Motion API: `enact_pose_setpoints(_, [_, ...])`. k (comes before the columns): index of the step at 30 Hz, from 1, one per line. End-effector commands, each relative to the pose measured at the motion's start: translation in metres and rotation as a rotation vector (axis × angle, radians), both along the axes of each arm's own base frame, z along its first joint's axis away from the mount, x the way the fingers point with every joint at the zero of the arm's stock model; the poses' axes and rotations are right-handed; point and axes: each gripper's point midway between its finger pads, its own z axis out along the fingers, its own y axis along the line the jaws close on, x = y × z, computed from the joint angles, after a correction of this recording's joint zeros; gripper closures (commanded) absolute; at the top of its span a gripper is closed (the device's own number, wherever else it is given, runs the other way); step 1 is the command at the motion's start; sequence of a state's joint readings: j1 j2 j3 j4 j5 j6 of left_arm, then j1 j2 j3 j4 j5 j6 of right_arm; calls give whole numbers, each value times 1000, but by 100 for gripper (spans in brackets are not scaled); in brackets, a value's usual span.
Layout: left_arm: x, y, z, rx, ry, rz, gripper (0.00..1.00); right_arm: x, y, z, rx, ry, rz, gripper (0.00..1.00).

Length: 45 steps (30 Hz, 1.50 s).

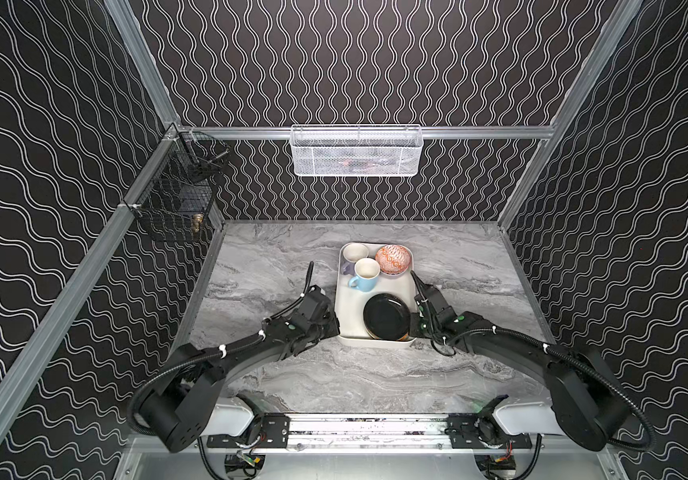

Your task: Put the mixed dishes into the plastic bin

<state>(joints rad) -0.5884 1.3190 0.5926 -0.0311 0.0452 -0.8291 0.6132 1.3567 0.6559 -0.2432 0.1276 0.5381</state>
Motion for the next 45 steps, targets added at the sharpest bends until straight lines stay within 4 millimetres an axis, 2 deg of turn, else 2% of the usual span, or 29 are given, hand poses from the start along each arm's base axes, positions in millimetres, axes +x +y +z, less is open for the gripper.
enact_pose_setpoints(1, [-28,6,-19,20,96,-19,80,-36,-4,-20,-30,133,32,84])
enact_pose_setpoints(5, [-34,10,-17,15,86,-15,78,-41,-5,-16,-41,118,29,80])
enact_pose_setpoints(10, [-32,12,-8,26,64,-12,71,-40,-8,3,-37,65,14,65])
enact_pose_setpoints(14, [-30,11,-3,21,57,-11,69,-37,-11,21,-36,31,4,60])
enact_pose_setpoints(19, [-19,4,18,17,21,-23,68,-37,-11,38,-22,1,3,56])
enact_pose_setpoints(24, [-2,-14,37,-6,-16,-43,68,-35,-12,52,-10,-28,0,52])
enact_pose_setpoints(30, [23,-52,32,-24,3,-100,72,-35,-16,70,-5,-69,-4,52])
enact_pose_setpoints(35, [30,-80,32,-45,16,-144,73,-35,-23,83,-16,-102,-13,50])
enact_pose_setpoints(39, [31,-81,28,-11,19,-143,72,-32,-29,85,-31,-126,-28,48])
enact_pose_setpoints(45, [31,-68,12,75,45,-129,73,-26,-34,74,-34,-108,-36,48])
